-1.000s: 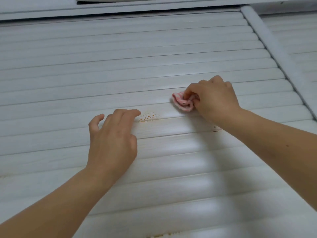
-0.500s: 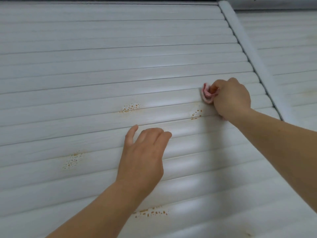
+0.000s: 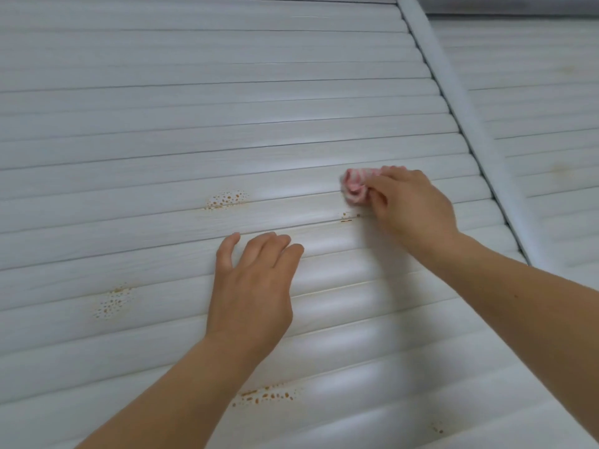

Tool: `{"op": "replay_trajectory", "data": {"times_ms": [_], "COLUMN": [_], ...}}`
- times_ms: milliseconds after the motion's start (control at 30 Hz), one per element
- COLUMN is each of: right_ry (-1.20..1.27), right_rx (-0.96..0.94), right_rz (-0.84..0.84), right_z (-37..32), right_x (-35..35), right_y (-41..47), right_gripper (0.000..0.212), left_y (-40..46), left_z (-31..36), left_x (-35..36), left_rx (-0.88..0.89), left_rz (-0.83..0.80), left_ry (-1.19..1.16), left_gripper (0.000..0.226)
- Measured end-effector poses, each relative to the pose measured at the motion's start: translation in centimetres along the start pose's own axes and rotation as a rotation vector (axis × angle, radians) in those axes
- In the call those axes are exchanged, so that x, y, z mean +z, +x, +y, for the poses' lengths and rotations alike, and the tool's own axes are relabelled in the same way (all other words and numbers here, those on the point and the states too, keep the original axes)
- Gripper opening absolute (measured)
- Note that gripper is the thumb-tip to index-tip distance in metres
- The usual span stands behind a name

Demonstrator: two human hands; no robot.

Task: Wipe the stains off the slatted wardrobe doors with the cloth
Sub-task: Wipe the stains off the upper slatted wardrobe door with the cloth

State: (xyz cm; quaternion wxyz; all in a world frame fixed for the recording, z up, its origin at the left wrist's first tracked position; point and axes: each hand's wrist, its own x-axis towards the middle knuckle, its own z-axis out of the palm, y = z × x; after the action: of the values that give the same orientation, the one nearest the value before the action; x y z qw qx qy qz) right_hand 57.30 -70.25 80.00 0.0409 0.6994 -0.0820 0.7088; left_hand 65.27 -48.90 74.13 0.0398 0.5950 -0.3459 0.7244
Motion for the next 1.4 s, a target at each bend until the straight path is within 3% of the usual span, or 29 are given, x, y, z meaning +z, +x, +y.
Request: {"op": "replay_trajectory", "data": {"times_ms": [133, 267, 433, 600, 700, 833, 967, 1033, 1267, 1333, 1400], "right_ry": [0.025, 0.071, 0.112, 0.112, 0.001, -0.066, -0.121, -0.109, -0.044, -0.087, -0.113], "right_rx": [0.203, 0.231, -0.066, -0.238, -0.155, 0.143, 0.325, 0.329, -0.030, -0.006, 0.149], "right_rz": [0.031, 0.047, 0.141, 0.134, 0.148, 0.057, 0.030, 0.019, 0.095, 0.041, 0.000], "right_z": [2.3, -1.4, -7.5, -5.7, -2.8, 0.4, -0.2, -2.3, -6.7, -5.2, -2.7], "right_x": [0.3, 0.9, 2.1, 2.2, 1.4, 0.4, 0.2, 0.2, 1.1, 0.6, -0.2], "right_y": [-0.2, -0.9, -3.9, -5.5, -5.2, -4.6, -4.0, -4.0, -4.1, -3.9, -3.6], "right_gripper": [0.034, 0.051, 0.039, 0.033, 0.030, 0.027, 0.027, 0.026, 0.012, 0.016, 0.024], "left_y": [-0.2, -0.1, -0.1, 0.1, 0.0, -0.1, 0.0, 0.1, 0.3, 0.3, 0.2], "left_z": [-0.3, -0.3, -0.2, -0.2, -0.4, -0.2, -0.2, -0.1, 0.1, 0.0, 0.0], "left_x": [0.0, 0.1, 0.2, 0.0, -0.2, -0.2, -0.2, -0.2, -0.2, -0.3, -0.3], "left_rx": [0.028, -0.008, -0.077, -0.056, -0.041, -0.042, -0.052, -0.061, -0.082, -0.068, -0.057], "left_rz": [0.013, 0.023, 0.041, 0.065, 0.062, 0.058, 0.051, 0.052, 0.034, 0.030, 0.035], "left_ry": [-0.003, -0.052, -0.141, -0.109, -0.087, -0.070, -0.063, -0.058, -0.010, -0.007, -0.012], "left_gripper": [0.050, 0.050, 0.040, 0.036, 0.036, 0.036, 0.038, 0.038, 0.039, 0.038, 0.038]}}
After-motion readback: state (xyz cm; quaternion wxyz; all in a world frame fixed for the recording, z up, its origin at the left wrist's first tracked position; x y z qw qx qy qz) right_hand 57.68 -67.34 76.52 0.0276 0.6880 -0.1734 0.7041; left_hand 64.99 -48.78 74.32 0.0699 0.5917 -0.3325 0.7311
